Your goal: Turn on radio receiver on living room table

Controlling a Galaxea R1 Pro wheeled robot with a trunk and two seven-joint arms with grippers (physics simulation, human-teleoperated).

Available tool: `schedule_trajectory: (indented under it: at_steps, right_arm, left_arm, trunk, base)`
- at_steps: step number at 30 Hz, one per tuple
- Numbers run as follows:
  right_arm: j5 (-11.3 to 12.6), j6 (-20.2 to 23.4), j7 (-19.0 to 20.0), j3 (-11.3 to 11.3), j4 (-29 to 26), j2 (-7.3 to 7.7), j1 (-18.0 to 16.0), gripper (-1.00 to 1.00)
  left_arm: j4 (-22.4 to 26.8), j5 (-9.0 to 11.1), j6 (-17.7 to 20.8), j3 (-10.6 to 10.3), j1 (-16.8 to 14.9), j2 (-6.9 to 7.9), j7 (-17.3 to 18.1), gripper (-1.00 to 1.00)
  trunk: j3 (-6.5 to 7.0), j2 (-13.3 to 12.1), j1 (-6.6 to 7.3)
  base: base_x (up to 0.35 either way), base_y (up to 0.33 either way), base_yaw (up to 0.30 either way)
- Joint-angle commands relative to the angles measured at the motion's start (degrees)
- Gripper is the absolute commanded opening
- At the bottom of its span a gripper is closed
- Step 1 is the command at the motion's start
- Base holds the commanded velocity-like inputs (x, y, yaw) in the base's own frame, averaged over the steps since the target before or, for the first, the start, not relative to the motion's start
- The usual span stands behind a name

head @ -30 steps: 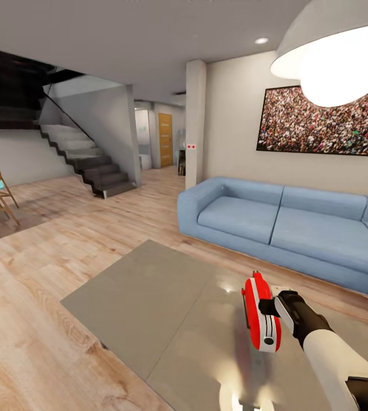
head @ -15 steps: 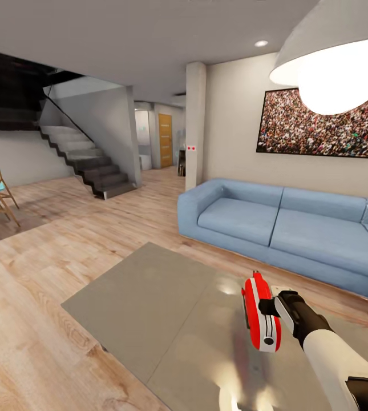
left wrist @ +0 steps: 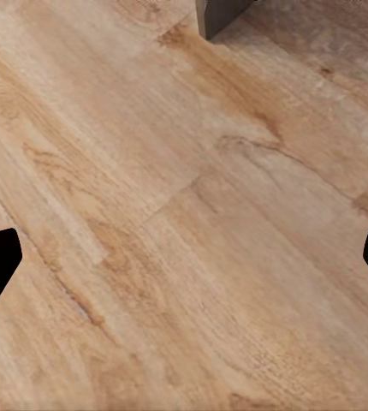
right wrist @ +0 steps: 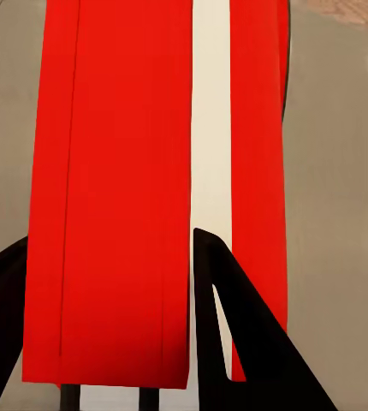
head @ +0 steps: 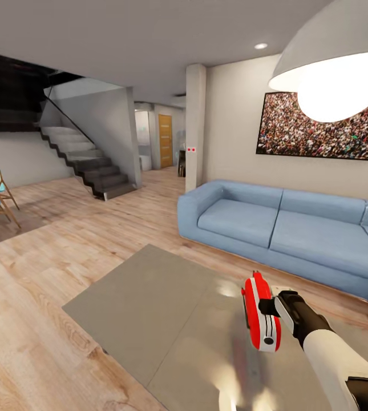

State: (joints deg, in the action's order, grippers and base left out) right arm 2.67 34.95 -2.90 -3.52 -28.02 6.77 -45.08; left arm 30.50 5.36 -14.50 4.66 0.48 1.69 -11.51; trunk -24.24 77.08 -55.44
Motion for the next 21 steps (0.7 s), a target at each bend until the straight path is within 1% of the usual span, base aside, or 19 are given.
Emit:
schedule_trajectory:
  at_steps: [1,21]
  right_arm:
    - [-0.1,-0.1,0.0,0.0,0.0,0.0,0.0,-1.0]
    - [0.1,-0.7,0.0,0.0,0.0,0.0,0.0,-1.0]
  left_arm:
    - [0.0,0.0,0.0,0.0,0.0,0.0,0.0,1.0]
    - [0.0,-0.1,0.0,0.0,0.0,-0.05,0.0,1.0]
  trunk:
    - [0.19,-0.4,0.23]
    - [3.78,-8.4,4.62]
  base:
    - [0.0,0.0,0.0]
    - [0.0,0.0,0.0]
